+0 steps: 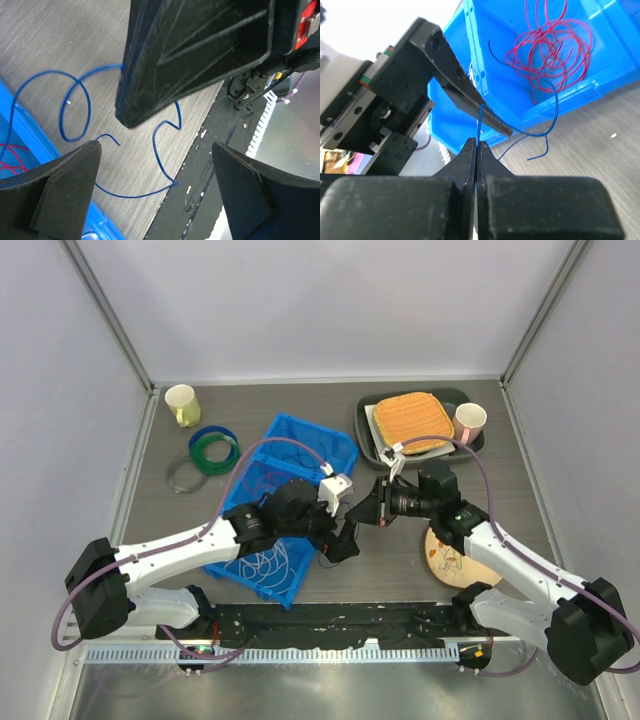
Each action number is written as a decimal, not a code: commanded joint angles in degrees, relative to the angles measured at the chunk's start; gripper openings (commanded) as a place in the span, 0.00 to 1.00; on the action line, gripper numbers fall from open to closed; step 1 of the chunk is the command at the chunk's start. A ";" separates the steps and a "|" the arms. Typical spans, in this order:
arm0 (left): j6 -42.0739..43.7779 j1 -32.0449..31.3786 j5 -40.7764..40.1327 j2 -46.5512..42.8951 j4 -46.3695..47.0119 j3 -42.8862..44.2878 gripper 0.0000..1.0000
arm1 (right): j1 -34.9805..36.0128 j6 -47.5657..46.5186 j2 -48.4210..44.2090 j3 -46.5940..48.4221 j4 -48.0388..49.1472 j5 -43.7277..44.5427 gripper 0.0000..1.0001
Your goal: Untangle the cables
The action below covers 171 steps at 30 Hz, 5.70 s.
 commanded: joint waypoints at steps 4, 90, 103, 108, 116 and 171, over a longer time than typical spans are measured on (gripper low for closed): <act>6.23 -0.29 -5.87 -0.19 3.47 2.49 0.98 | 0.02 7.55 3.53 1.53 2.72 -10.15 0.01; -4.05 22.12 -30.22 36.90 -20.51 55.65 0.00 | 0.02 0.98 -28.99 -7.35 -14.57 63.67 0.94; -6.77 22.91 -23.19 36.30 -15.25 47.41 0.24 | 0.02 1.07 -28.12 -7.44 -14.66 64.20 0.94; -7.57 22.82 -20.91 33.84 -14.72 45.21 0.78 | 0.02 1.24 -27.15 -7.61 -14.57 64.73 0.94; -8.97 22.73 -14.76 23.65 -12.62 39.32 1.00 | 0.02 3.79 -22.32 -6.56 -17.64 70.52 0.94; -17.76 6.83 -29.08 -22.42 -9.18 -3.93 1.00 | -2.18 30.78 27.61 9.09 -27.32 77.30 0.68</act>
